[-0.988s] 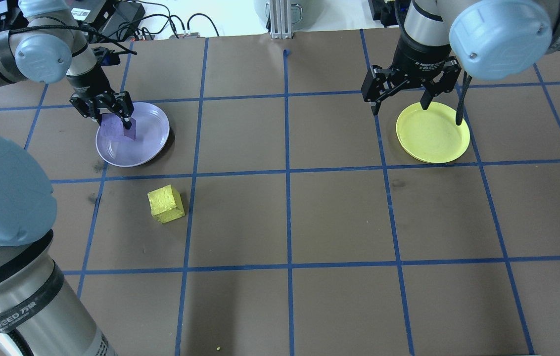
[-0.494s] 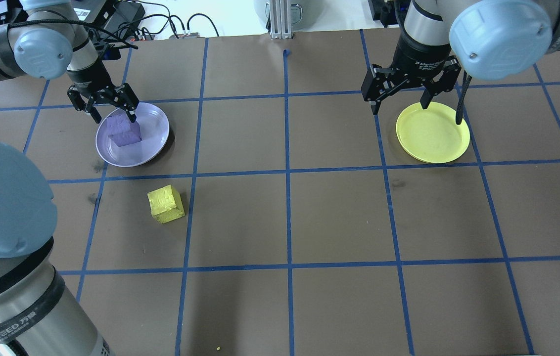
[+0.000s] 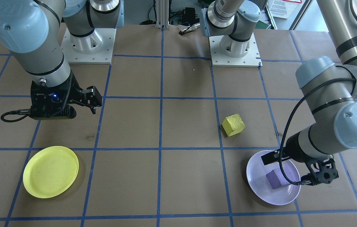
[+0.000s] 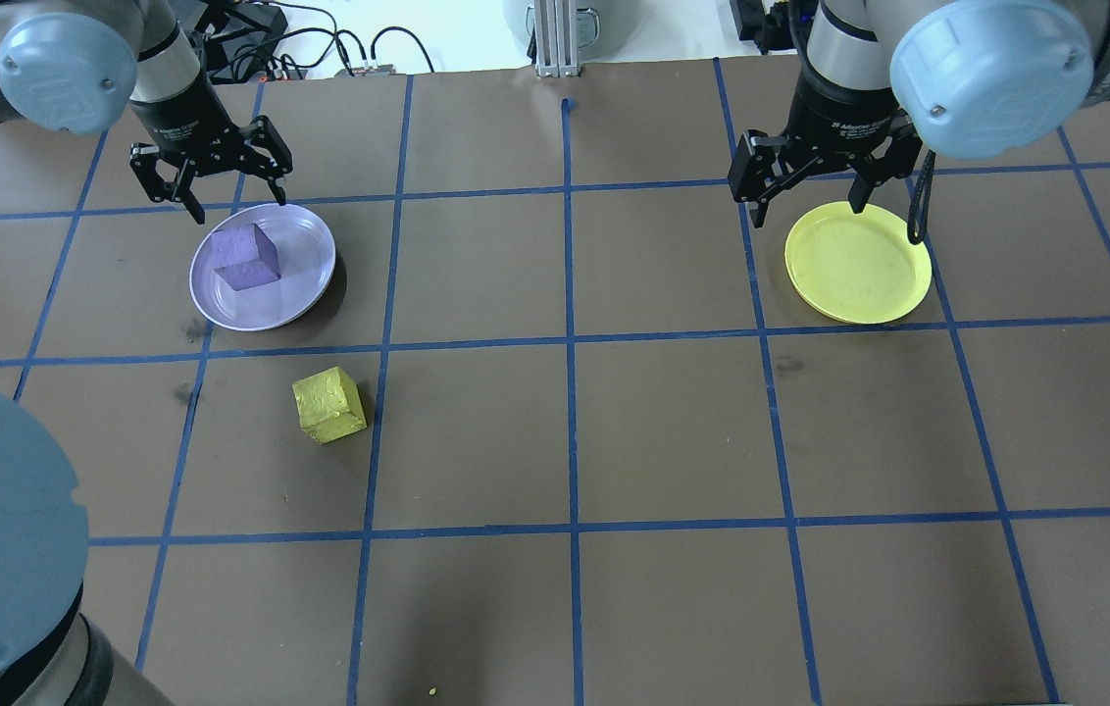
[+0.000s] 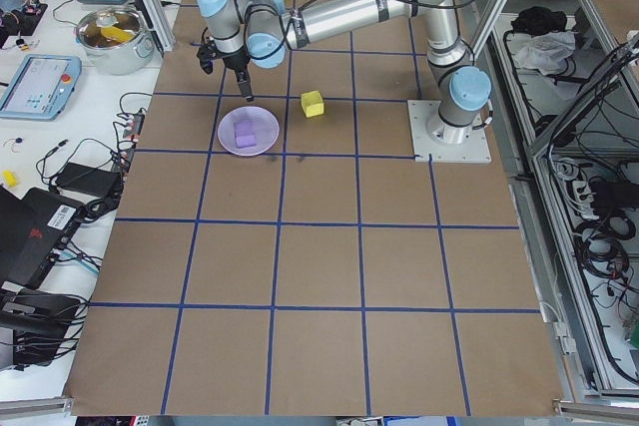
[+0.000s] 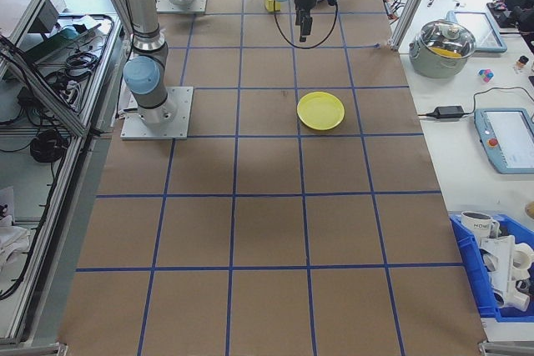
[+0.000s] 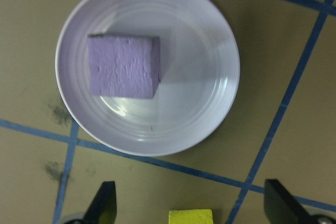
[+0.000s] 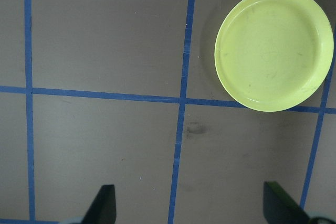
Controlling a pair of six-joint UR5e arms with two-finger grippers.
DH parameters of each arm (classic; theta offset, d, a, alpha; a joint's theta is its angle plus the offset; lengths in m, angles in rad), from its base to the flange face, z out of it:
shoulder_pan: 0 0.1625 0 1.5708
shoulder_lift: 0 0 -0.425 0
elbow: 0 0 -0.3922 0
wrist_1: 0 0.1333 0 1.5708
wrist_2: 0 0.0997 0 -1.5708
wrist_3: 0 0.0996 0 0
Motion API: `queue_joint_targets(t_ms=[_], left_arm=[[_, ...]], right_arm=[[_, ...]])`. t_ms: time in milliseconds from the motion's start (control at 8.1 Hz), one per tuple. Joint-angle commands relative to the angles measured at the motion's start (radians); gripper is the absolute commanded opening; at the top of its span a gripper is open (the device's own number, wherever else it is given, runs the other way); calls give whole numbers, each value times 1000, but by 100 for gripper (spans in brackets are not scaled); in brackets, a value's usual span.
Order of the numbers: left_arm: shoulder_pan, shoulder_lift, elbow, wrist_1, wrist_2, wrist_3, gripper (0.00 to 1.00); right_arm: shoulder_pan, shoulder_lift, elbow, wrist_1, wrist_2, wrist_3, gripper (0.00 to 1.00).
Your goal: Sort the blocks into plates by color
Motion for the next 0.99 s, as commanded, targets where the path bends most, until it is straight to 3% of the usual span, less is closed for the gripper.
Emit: queue_joint_targets(t_ms=[0,247,618,865], left_arm=[[11,98,-278,42,-93,-228,100],[10,128,-383,124,-91,-227,100],[-4,97,-405,121,-102,-233,100],[2,105,-436,112,-98,-103,100]], right_arm=[[3,-12,-10,-11,7,12,100],[3,-10,-3,-34,-7,-3,100],[5,-29,14,-28,-7,-5,100],[5,-62,51,-31,-8,-2,100]])
